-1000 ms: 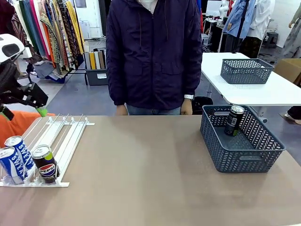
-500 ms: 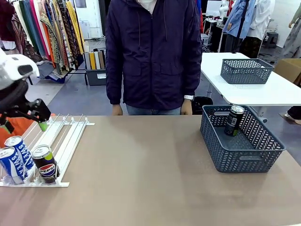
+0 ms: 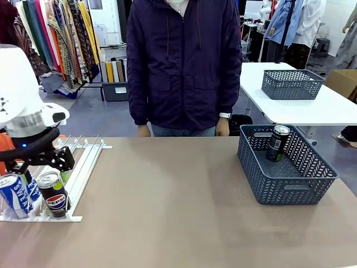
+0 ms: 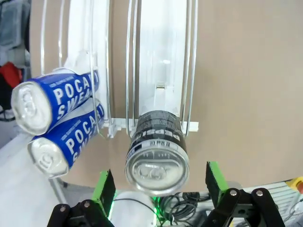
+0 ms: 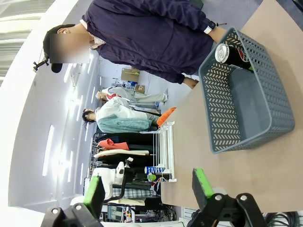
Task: Retrieve and store the cans from the dispenser.
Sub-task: Pick up the last remaining can from one row of the Automatic Can Dispenser and place it in the middle of the table.
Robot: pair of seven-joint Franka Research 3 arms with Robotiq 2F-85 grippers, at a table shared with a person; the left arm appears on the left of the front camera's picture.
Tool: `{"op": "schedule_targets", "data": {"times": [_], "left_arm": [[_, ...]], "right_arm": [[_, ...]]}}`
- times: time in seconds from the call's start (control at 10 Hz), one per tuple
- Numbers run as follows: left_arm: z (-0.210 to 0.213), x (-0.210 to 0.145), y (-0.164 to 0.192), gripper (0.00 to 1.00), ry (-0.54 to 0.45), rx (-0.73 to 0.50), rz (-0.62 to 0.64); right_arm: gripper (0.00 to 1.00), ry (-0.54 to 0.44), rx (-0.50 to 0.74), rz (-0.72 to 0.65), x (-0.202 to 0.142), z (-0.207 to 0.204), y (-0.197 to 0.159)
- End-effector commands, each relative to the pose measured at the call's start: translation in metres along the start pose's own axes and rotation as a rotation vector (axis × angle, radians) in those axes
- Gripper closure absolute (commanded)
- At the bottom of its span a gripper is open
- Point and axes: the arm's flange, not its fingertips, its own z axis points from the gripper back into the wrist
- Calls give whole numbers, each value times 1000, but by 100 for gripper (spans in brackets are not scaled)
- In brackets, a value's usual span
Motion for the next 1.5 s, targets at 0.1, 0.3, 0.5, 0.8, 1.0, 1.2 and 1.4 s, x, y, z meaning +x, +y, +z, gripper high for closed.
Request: {"op": "schedule_targets", "data": {"times": [0.1, 0.3, 0.5, 0.8, 1.0, 1.2, 1.4], "left_arm": [[-25, 6, 5, 0, -46, 9, 40], [-34, 9, 6, 0, -24, -9, 25], [-31, 8, 7, 0, -12, -33, 25], [-34, 9, 6, 12, 4, -57, 35], [-34, 9, 6, 100, 8, -65, 33], [-33, 11, 10, 100, 1, -70, 50], [-31, 11, 12, 100, -4, -72, 51]], "right_arm": [[0, -11, 27, 24, 2, -2, 1], [0, -11, 27, 24, 2, -2, 1], [0, -11, 27, 24, 2, -2, 1], [0, -11, 27, 24, 2, -2, 1], [0, -11, 27, 24, 2, -2, 1], [0, -11, 27, 24, 2, -2, 1], [0, -11, 27, 24, 2, -2, 1]]}}
